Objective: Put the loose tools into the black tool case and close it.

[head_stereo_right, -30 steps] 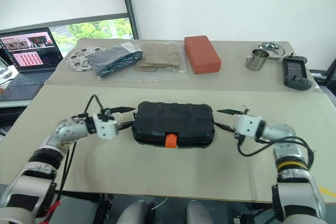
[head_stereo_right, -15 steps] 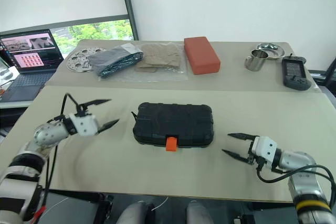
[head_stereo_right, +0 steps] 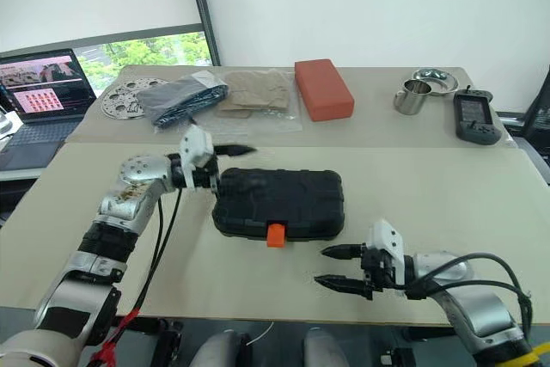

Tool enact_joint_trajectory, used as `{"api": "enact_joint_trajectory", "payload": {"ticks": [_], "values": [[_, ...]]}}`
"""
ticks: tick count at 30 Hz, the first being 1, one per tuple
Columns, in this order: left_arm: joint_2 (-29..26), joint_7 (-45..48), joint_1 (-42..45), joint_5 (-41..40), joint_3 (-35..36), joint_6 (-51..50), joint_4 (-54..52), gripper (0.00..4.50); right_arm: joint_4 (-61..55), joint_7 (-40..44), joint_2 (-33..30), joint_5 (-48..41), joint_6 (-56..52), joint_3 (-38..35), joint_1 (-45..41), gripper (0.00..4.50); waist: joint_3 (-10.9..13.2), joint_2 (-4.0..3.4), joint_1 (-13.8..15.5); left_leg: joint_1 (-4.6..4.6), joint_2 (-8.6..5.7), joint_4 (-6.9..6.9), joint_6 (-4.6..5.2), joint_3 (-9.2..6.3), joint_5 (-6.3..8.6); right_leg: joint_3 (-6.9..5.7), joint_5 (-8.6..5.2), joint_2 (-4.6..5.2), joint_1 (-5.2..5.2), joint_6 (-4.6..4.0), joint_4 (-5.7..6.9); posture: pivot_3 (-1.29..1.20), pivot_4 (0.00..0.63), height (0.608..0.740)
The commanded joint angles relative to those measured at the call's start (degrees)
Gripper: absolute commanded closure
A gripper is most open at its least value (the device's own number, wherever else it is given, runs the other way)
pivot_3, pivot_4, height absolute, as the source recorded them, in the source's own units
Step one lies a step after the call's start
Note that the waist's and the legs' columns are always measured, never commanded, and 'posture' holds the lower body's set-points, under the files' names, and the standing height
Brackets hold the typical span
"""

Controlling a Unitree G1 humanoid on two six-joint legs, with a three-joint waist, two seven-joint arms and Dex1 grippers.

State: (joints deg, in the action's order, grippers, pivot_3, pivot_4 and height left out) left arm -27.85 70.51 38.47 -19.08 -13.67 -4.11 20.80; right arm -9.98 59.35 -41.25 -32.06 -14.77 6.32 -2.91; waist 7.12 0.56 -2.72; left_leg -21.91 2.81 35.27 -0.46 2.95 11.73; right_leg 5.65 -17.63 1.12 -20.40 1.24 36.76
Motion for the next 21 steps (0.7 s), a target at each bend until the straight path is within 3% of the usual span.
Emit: {"api": "enact_joint_trajectory", "payload": {"ticks": [1,6,10,16,21], "values": [[-0.67,2.07,1.09,3.75,-0.71,1.84,4.31,0.33,9.93,-10.06,5.13,5.64,5.42,-5.65,-8.75,1.39,0.07,0.13,-0.05,0.00,-0.02,0.00,0.03,-0.02,-0.02,0.01,-0.09,0.00,0.01,0.16,0.01,0.00,0.150,0.740],[2.77,-0.84,5.12,5.77,2.01,5.74,15.62,0.33,21.01,-18.88,10.71,10.09,8.20,-9.42,-17.84,1.39,0.08,0.12,0.30,0.06,-0.16,0.05,0.28,-0.03,-0.18,0.06,-0.02,0.10,0.02,0.18,0.02,0.00,0.150,0.740],[6.26,-2.48,7.60,4.59,4.19,4.88,17.75,0.33,20.82,-19.24,11.77,10.96,7.73,-10.16,-18.49,1.39,0.05,0.07,0.79,-0.12,-0.19,-0.03,0.30,-0.16,-0.16,0.06,0.17,0.09,-0.01,-0.15,0.00,0.00,0.150,0.740],[9.43,-5.37,8.68,5.46,6.14,4.36,19.62,0.33,11.40,-19.25,10.92,9.15,1.66,-10.63,-15.03,1.39,0.00,0.00,2.00,-0.37,-0.31,-0.13,0.36,-0.42,-0.13,0.03,0.16,0.11,-0.11,-0.15,-0.03,0.00,0.150,0.740],[11.00,-6.92,6.10,8.57,4.33,2.71,19.75,0.33,-7.85,-22.54,9.66,7.17,-11.73,-7.12,-6.64,1.39,-0.10,-0.14,2.40,-0.44,-0.44,-0.09,0.36,-0.64,-0.13,0.03,0.12,0.14,-0.05,-0.07,-0.08,0.00,0.150,0.740]]}}
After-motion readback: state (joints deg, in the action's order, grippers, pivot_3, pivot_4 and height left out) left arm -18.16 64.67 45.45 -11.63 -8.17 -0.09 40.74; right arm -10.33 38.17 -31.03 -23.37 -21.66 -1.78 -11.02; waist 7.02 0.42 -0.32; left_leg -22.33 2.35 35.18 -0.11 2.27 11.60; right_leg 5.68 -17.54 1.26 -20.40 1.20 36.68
